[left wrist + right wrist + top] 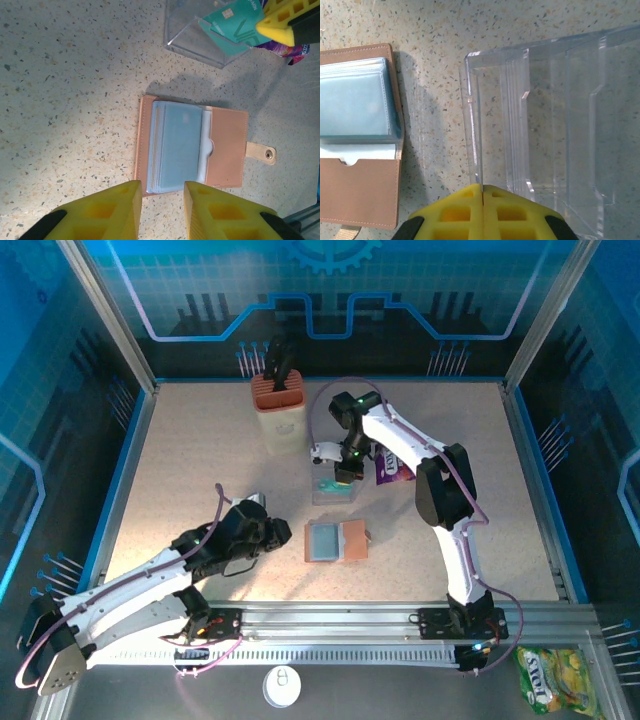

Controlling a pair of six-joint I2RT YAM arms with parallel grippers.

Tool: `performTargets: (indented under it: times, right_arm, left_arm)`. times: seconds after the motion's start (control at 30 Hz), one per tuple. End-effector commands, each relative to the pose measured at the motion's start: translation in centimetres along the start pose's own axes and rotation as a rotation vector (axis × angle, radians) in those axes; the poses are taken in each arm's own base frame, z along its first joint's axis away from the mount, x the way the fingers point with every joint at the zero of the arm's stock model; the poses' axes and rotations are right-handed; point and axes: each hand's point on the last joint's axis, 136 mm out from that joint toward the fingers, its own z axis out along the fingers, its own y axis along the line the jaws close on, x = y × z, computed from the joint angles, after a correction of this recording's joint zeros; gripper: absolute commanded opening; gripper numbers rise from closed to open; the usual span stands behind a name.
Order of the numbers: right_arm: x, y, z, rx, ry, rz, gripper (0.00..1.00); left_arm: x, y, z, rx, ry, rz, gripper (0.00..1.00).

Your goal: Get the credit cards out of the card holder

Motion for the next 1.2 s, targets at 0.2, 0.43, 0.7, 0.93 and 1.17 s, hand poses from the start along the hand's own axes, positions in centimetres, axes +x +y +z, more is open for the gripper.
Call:
performTargets:
  times: [0.2,0.43,0.7,0.93,1.17]
  right_arm:
    - [1.3,2.9,2.9,-0.106,0.042,-0.009,0.00]
    - [1.2,3.0,2.7,-0.096,0.041,-0.002,0.07]
    - [-1.7,3.4,-3.5,0.002,-0.088,0.061,0.33]
    - [-2.5,4.7,-6.6,0.101,-0.231,0.187,0.36]
    - [-3.4,6.8,-7.3,0.161,-0.444,0.405,0.37]
  left_arm:
    - [-0.3,0.3,0.2,0.011,-0.027,-0.038,0.28]
    - [-0.1,0.2,0.5,0.024,-0.022,-0.052,0.28]
    - [0.3,-0.6,1.4,0.036,0.019,-0.033,0.29]
    - [0.9,-1.6,2.7,0.052,0.071,-0.011,0.28]
    - [1.1,-2.9,4.1,0.067,0.104,-0.002,0.25]
